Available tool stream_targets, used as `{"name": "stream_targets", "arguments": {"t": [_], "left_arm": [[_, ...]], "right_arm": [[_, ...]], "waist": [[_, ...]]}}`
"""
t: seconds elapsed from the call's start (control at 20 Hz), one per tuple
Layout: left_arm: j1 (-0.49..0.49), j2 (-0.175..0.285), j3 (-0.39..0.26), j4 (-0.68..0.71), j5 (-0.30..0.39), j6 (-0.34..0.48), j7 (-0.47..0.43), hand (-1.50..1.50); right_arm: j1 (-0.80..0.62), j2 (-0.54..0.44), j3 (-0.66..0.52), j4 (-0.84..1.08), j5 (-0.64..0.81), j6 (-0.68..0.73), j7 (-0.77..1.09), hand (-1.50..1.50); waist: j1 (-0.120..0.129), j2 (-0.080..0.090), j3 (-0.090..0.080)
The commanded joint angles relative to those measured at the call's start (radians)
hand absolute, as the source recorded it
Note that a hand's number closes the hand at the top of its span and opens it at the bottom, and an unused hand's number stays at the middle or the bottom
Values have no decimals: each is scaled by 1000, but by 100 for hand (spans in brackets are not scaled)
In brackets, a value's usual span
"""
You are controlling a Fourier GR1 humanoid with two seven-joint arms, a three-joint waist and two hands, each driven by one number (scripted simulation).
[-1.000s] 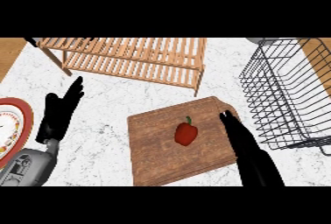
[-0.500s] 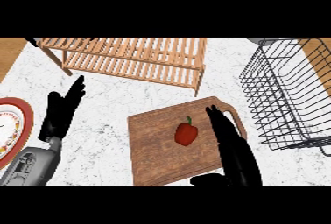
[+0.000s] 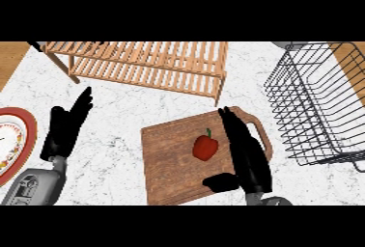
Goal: Pick the bell pepper from the cutting board and place it in the basket
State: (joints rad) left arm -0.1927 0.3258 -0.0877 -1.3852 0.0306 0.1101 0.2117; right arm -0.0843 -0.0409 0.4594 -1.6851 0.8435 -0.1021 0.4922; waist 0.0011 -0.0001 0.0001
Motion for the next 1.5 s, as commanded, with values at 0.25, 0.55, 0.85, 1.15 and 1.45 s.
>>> {"name": "stream_targets", "arguments": {"t": [0.25, 0.55, 0.85, 1.15, 1.45], "left_arm": [[-61, -43, 83, 48, -60, -41, 32, 0], [-27, -60, 106, 28, -71, -78, 5, 0], [-50, -54, 134, 3, -82, -117, 38, 0], [-44, -63, 164, 2, -100, -150, 42, 0], [-25, -125, 129, 34, -163, -80, -20, 0]], "right_arm": [[-20, 40, -4, 96, 11, -36, -37, -150], [-89, 41, 20, 226, -35, -91, -23, -150], [-140, 41, 89, 239, -70, -123, 71, -150], [-125, 41, 59, 288, -90, -140, 4, -150], [-156, 31, 15, 447, -10, -177, -154, 150]], "waist": [[-2, 0, 0], [0, 0, 0], [1, 0, 0], [0, 0, 0], [1, 0, 0]]}}
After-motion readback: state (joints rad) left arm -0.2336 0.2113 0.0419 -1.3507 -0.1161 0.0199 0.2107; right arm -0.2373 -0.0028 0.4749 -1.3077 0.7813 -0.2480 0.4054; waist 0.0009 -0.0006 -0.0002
